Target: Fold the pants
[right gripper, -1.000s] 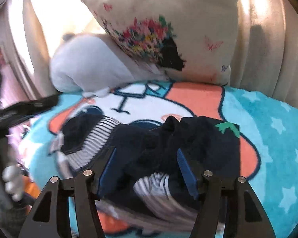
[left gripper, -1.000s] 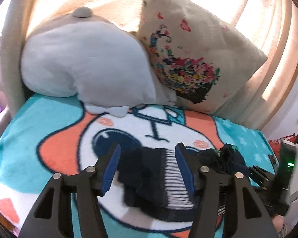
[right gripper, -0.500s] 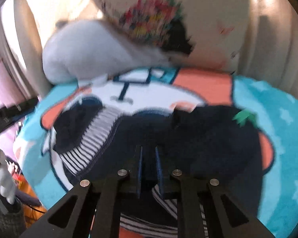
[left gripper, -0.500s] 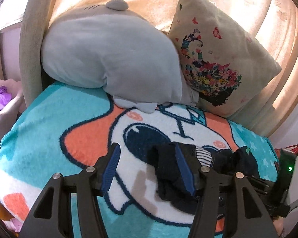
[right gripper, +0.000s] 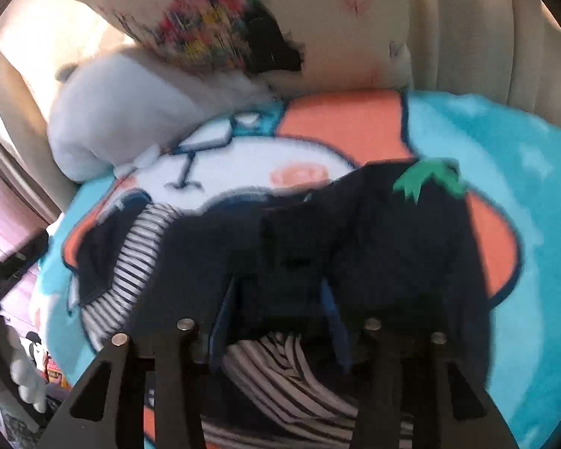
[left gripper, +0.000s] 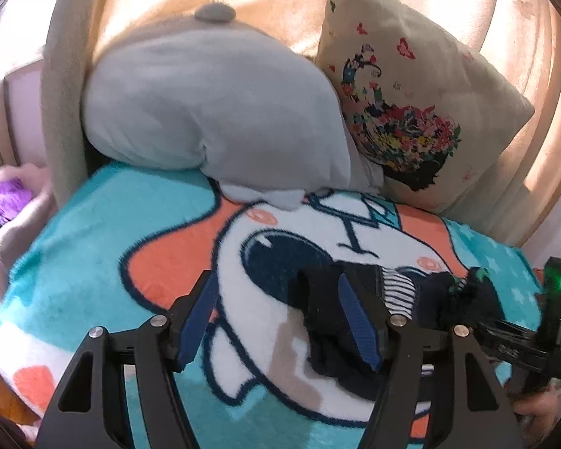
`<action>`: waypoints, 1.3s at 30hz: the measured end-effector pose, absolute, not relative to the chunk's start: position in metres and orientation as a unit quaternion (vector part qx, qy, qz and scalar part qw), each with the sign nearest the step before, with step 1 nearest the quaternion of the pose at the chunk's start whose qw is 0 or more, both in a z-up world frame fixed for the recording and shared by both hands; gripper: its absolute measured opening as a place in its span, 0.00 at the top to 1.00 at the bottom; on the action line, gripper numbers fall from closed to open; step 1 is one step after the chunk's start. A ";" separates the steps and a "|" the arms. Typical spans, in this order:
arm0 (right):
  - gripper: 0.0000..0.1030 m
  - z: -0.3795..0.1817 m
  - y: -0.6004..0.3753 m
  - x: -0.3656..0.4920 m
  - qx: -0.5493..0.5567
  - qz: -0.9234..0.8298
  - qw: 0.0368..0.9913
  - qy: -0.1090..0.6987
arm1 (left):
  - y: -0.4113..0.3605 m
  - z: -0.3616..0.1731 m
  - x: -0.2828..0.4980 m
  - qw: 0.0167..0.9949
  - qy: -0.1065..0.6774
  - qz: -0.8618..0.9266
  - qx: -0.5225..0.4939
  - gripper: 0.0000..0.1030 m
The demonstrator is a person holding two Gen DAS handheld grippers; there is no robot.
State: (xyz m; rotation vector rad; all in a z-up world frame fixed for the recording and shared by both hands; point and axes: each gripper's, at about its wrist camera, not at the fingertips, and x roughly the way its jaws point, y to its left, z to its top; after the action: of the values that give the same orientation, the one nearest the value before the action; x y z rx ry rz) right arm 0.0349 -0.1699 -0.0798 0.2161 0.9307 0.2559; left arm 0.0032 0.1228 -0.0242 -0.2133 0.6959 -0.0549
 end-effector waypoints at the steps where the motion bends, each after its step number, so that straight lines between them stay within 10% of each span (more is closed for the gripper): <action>1: 0.41 -0.078 -0.168 0.034 0.101 0.127 0.881 0.444 | 0.120 -0.022 0.002 0.938 0.333 -0.012 -0.094 0.34; 39: 0.30 -0.032 -0.075 0.049 0.103 0.276 0.838 0.460 | 0.153 -0.041 0.002 0.915 0.385 0.056 -0.112 0.27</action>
State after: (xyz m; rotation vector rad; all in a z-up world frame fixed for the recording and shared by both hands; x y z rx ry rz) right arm 0.0490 -0.0754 -0.0321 0.2174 0.9737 0.5830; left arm 0.0022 0.1530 -0.0413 -0.2298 0.7918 0.1145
